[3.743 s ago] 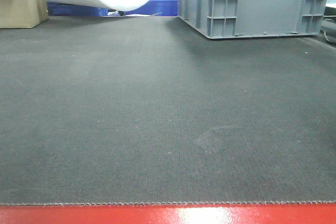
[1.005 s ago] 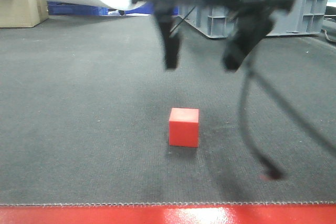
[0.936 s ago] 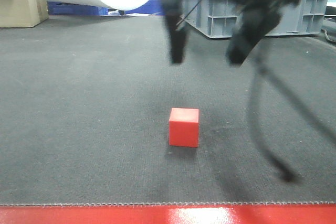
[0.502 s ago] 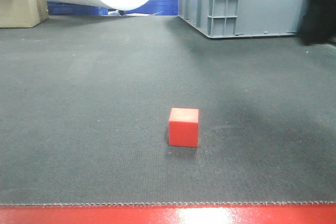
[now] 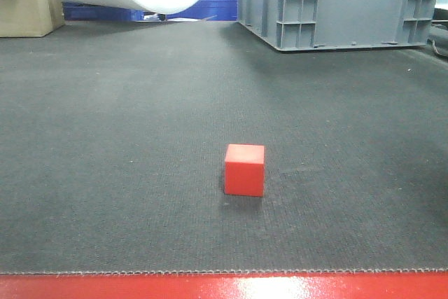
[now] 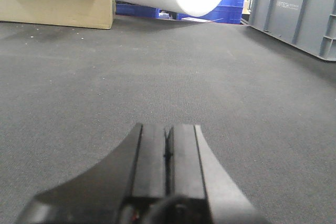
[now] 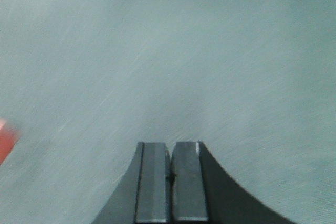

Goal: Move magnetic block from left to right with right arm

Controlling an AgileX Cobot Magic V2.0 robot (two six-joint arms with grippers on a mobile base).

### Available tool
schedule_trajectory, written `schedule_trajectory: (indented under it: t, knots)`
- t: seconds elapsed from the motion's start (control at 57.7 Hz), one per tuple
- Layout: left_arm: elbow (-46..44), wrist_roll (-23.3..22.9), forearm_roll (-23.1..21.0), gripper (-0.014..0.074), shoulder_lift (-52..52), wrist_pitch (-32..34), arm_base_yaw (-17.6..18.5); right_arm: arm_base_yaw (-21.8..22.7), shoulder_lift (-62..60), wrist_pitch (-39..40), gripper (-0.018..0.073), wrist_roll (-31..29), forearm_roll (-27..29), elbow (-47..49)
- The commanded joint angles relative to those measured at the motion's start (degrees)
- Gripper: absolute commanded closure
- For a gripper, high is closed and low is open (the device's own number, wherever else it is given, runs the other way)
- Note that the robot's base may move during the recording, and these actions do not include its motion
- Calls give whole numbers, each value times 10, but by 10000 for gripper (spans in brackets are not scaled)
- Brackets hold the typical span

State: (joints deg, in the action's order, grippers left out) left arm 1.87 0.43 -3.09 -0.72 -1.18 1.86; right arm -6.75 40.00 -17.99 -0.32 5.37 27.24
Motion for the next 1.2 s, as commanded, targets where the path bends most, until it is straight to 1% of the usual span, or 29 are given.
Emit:
schedule_trajectory:
  t: [0.0, 0.087, 0.191, 0.399, 0.832, 0.953, 1.022, 1.178]
  knots:
    - [5, -4, -1, 722, -5, 48, 0, 8, -53, 103, 501, -9, 5, -33]
    - [5, -4, -1, 722, -5, 48, 0, 8, -105, 140, 501, -9, 5, -82]
    - [5, -4, -1, 722, -5, 48, 0, 8, -172, 167, 501, -9, 5, -129]
    - [5, -4, -1, 722, -5, 48, 0, 8, -271, 170, 501, -9, 5, -165]
    - [5, -4, -1, 722, -5, 48, 0, 8, -281, 170, 501, -9, 5, -166]
    - [5, -4, -1, 722, -5, 48, 0, 8, -281, 195, 501, -9, 5, -175]
    - [5, -4, -1, 722, -5, 48, 0, 16, -281, 210, 501, -9, 5, -185]
    - [5, -4, -1, 722, -5, 48, 0, 51, -288, 243, 501, -9, 5, -220]
